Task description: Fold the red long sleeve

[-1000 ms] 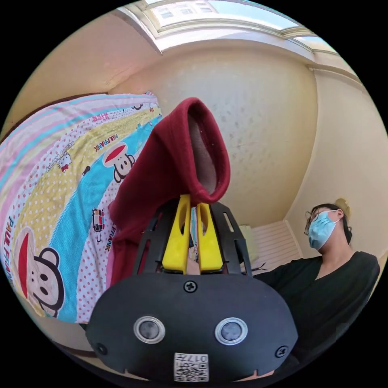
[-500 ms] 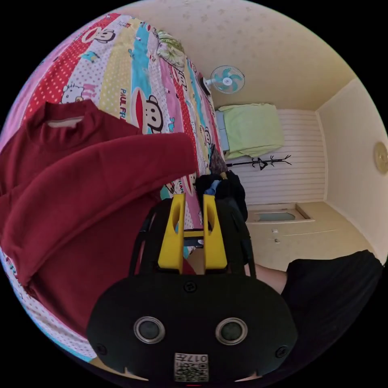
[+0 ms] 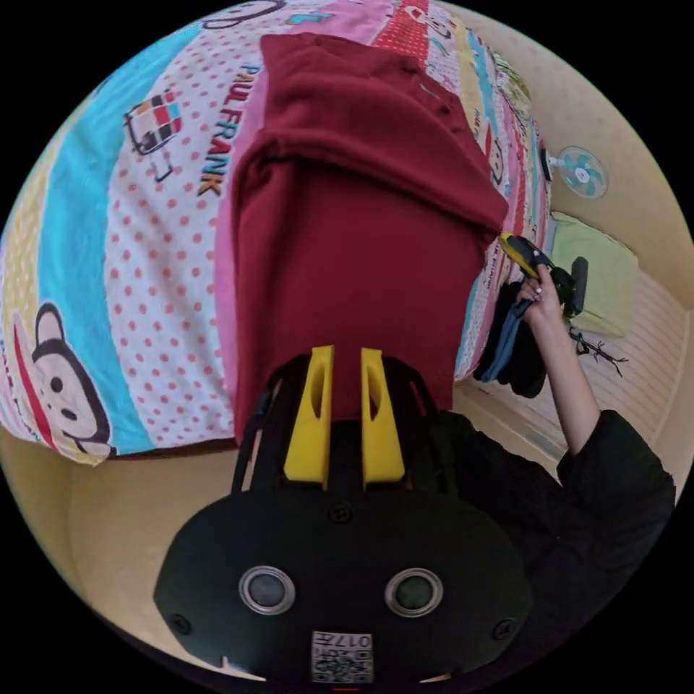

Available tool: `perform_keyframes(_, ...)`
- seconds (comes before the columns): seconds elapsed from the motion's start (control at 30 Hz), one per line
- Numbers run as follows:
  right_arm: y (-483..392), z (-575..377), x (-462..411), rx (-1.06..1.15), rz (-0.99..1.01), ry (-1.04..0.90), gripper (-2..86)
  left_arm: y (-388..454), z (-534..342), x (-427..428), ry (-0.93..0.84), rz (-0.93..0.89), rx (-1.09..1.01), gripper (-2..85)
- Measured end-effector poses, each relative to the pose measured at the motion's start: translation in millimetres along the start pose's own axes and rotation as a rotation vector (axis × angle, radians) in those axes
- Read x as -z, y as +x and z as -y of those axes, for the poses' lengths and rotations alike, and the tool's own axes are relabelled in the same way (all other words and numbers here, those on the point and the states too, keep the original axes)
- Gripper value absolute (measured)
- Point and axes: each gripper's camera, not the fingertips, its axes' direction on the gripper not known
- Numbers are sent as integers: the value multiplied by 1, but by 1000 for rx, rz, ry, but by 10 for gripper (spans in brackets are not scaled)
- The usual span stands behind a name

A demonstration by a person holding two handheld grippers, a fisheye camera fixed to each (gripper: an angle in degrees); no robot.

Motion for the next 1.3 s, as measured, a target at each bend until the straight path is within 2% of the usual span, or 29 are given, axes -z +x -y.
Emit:
perform_keyframes(0.03,-3,-1,-10,30,-24,-44,24,-21,-8,1,-1,20,68,66)
perform_keyframes(0.1,-28,-16,-14,290,-266,-68,15,-47,-22,5,12,23,145,69)
perform_keyframes(0.17,-37,-26,-31,446,-475,-274,14,-63,-41,12,49,18,165,82)
perform_keyframes(0.2,-36,-39,-23,507,-495,-278,15,-65,-44,14,54,13,155,86)
perform_keyframes(0.27,-23,-62,1,521,-414,-253,17,-70,-57,18,55,-9,123,112)
perform_keyframes(0.4,30,-128,51,404,-49,-224,46,-81,-68,14,14,-50,99,138)
perform_keyframes(0.6,91,-230,49,160,22,-446,122,-108,-76,-2,-88,-118,87,150)
perform_keyframes(0.8,129,-285,39,-41,217,-523,139,-136,-72,14,-118,-152,73,139)
perform_keyframes(0.93,138,-289,38,-62,265,-501,131,-141,-72,44,-122,-104,35,132)
perform_keyframes(1.1,125,-286,52,-5,217,-487,122,-144,-99,76,-169,92,-51,140)
perform_keyframes(1.3,124,-294,55,-36,201,-538,101,-174,-91,99,-101,29,41,149)
